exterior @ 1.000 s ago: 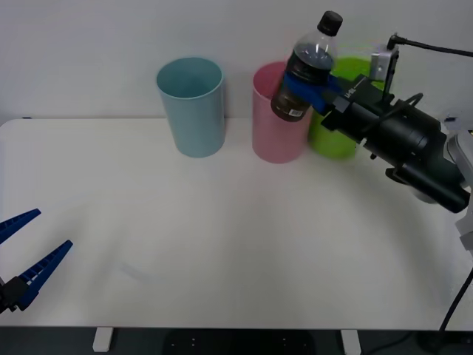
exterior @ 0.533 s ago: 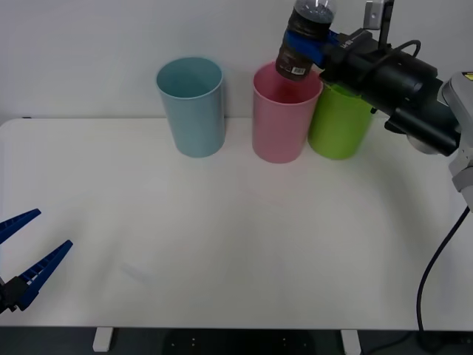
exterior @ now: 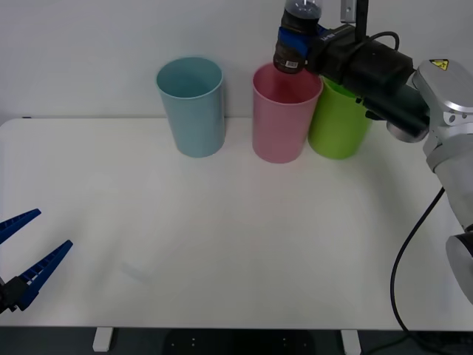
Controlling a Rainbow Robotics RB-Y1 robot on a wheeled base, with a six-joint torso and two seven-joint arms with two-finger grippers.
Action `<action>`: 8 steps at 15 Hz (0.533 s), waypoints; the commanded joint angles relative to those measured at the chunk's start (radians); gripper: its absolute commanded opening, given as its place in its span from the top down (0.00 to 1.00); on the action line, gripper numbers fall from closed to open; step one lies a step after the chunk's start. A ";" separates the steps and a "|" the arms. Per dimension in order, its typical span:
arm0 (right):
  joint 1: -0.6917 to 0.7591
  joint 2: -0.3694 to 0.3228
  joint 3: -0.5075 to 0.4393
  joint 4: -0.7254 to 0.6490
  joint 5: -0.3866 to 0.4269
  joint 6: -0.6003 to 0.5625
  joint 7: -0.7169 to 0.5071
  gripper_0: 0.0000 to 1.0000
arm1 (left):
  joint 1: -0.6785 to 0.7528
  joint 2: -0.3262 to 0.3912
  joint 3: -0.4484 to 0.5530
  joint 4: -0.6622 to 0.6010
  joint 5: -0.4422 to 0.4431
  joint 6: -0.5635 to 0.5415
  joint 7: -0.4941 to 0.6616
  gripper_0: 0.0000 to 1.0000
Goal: Grasp the object on the table and drop it into the matching bin: aluminum can to the light blue bin, PET bottle to the pink bin.
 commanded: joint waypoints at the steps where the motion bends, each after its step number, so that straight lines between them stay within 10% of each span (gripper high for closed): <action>1: -0.002 0.002 0.010 0.003 0.000 0.020 0.015 1.00 | 0.000 0.000 0.000 0.000 0.000 0.000 0.000 0.00; 5: -0.002 0.002 0.010 0.003 0.000 0.018 0.018 0.92 | 0.000 0.000 0.000 0.000 0.000 0.000 0.000 0.00; 8: -0.002 0.002 0.010 0.002 0.000 0.017 0.034 0.06 | 0.000 0.000 0.000 0.000 0.000 0.000 0.000 0.00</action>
